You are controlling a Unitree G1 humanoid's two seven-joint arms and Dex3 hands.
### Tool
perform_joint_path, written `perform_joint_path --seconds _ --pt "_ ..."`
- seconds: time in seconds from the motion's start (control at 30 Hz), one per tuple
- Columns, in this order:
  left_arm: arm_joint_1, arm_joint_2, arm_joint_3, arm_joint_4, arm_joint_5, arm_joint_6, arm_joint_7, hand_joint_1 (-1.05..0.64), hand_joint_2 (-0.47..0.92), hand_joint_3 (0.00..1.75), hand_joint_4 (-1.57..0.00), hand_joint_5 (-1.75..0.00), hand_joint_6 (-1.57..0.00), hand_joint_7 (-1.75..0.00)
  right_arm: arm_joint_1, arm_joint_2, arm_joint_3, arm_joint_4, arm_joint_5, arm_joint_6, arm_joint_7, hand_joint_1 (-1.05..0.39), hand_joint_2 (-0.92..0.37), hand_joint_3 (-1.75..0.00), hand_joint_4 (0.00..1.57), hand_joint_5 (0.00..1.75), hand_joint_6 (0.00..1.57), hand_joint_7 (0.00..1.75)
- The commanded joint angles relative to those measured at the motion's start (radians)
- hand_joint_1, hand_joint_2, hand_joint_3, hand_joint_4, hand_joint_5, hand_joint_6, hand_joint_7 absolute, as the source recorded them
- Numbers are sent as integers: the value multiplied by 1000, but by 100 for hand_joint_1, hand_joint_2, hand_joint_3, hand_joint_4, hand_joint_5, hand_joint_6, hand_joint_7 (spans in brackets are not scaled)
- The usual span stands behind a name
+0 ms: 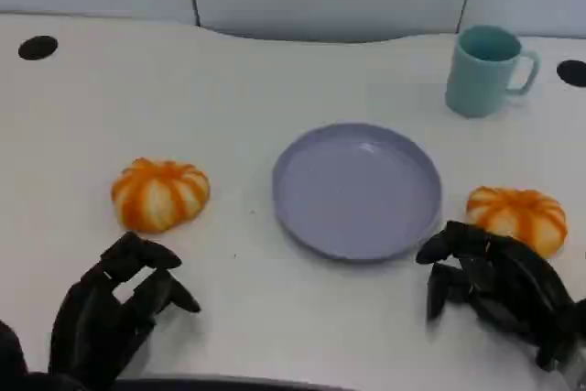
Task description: Grasp the bread from the table and place it into the plate.
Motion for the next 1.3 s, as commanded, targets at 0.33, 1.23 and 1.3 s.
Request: perform_joint_path --seconds 0.33,1.23,1.3 --pt "-9 22 13 2 -9 11 -7 -76 92 9 -52 -170 -50 -139 30 -8 2 16 -14 26 -18 -52 -92 -11 61 164 71 110" --pt "-5 63 -2 -28 71 -103 -6 -73 92 13 -37 -168 -32 -145 36 -3 12 15 -23 -1 -22 -54 -92 -12 60 167 72 110" --pt "-2 81 -19 -52 113 -152 10 -71 92 15 -31 -168 -28 -142 37 -4 13 12 -20 10 -22 -53 -92 -12 60 168 71 110"
